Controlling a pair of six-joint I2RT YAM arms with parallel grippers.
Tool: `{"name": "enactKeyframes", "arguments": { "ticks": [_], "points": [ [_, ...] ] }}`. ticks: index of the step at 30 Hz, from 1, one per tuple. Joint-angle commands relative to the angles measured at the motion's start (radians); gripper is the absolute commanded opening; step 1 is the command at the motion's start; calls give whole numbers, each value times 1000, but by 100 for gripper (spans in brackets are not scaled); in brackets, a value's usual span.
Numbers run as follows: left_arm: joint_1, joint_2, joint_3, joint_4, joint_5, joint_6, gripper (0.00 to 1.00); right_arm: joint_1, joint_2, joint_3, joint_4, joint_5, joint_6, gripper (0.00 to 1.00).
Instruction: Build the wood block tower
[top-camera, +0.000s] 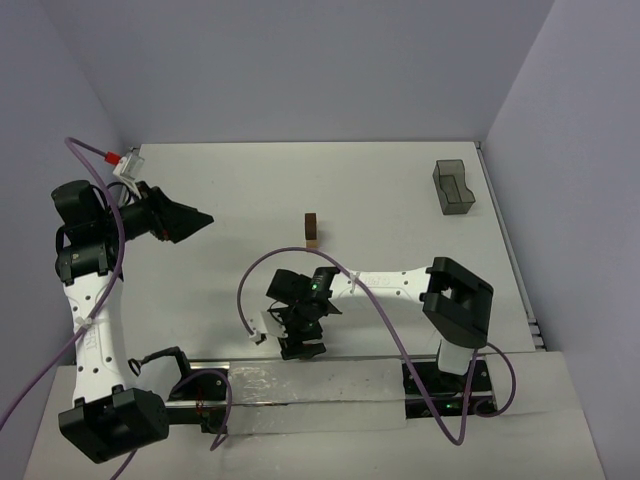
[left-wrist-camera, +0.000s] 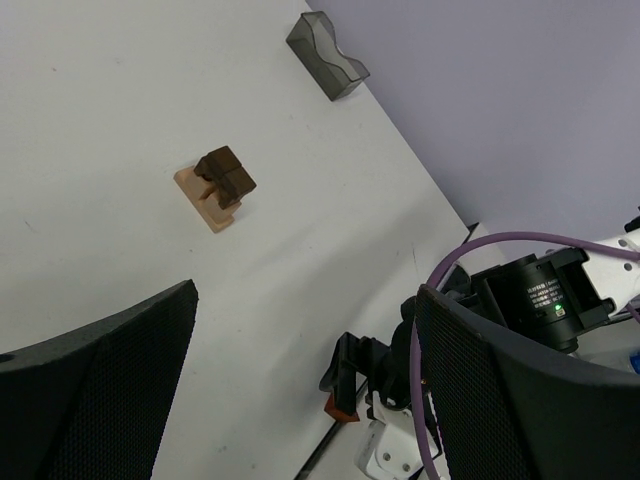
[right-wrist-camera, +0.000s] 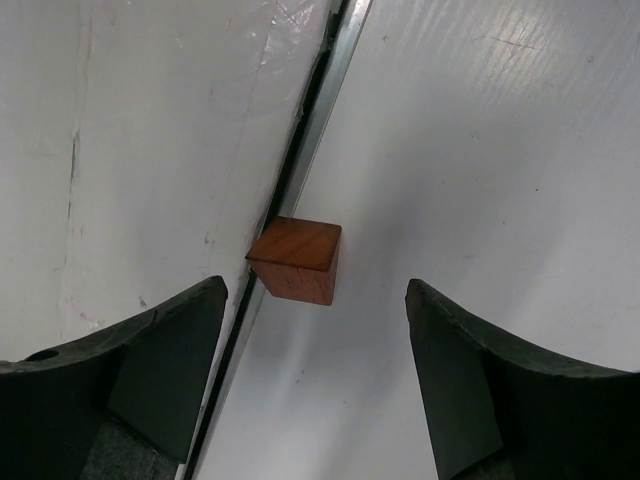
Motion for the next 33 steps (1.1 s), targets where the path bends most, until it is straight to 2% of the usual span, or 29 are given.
{"name": "enactKeyframes", "arguments": {
  "ticks": [1,23,27,33],
  "points": [
    [7,-2,-4,57,-13,-14,95,14,5,24,44,14,38,79],
    [9,-1,-16,63,-28,-17,95,32,29,21,48,5,49,71],
    [8,-1,-15,58,-32,-11,95,32,35,21,51,11,50,65],
    [9,-3,-22,64,-39,-15,95,32,47,22,53,20,52,51]
  ]
}}
